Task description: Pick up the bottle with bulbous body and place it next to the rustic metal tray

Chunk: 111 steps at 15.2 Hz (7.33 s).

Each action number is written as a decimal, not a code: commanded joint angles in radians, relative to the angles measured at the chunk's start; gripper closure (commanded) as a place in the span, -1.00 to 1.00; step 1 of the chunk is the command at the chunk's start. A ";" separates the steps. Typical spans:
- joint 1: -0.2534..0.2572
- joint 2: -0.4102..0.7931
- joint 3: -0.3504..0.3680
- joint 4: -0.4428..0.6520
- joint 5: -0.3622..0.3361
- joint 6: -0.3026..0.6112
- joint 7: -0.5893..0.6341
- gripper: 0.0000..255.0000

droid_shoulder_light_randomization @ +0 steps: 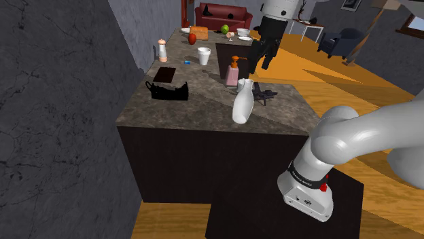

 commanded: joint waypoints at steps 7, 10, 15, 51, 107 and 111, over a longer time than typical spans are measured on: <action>-0.042 0.073 -0.083 -0.074 -0.074 0.173 -0.093 -1.00; -0.062 0.128 -0.126 -0.095 -0.106 0.263 -0.137 -1.00; -0.090 0.245 -0.200 -0.101 -0.146 0.414 -0.209 -1.00; -0.102 0.405 -0.275 -0.079 -0.157 0.579 -0.283 1.00; -0.075 0.502 -0.240 0.772 -0.111 -0.177 -0.291 1.00; -0.052 0.538 -0.196 0.732 -0.097 -0.104 -0.221 1.00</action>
